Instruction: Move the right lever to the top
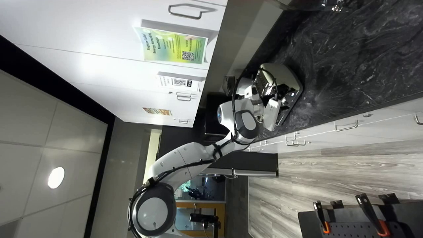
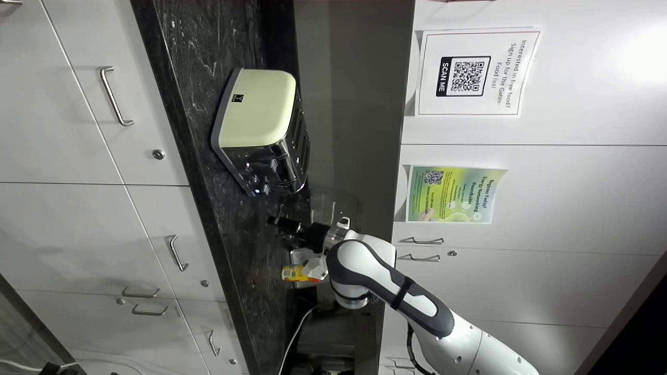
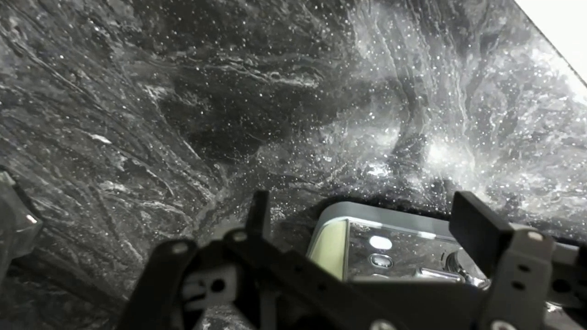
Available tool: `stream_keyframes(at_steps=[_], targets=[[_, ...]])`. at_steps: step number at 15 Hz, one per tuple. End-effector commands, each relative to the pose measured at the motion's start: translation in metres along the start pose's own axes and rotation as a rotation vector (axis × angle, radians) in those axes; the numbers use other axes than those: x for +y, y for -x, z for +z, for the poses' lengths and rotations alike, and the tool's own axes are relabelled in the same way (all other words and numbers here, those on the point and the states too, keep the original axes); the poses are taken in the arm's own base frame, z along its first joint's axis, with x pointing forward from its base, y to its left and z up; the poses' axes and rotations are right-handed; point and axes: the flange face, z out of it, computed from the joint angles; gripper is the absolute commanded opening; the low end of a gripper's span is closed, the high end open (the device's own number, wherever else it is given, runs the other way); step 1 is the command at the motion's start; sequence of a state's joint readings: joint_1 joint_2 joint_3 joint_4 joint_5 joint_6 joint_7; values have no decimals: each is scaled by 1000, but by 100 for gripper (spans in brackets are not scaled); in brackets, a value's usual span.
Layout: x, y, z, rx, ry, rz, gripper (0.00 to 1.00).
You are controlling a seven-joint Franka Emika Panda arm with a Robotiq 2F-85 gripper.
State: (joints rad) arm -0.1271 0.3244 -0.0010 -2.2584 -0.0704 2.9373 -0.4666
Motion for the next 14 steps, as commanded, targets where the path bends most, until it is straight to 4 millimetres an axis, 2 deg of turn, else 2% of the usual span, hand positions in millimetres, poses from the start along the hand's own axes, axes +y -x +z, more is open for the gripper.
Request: stream_keyframes(at_steps=[1,2,3,6,9,10,11,14], targets=[[11,-7,15,3,-4,-73,100],[12,-7,18,-2,-5,-81,100],[5,-2,14,-5,-7,-43,100],[8,-2,21,-10,-9,-54,100],[7,-4,20,9,-13,-55,100],[6,-5,19,21,-12,-57,89],[4,-6,18,30,-14,-61,74],[2,-9,18,51,-15,-70,49]])
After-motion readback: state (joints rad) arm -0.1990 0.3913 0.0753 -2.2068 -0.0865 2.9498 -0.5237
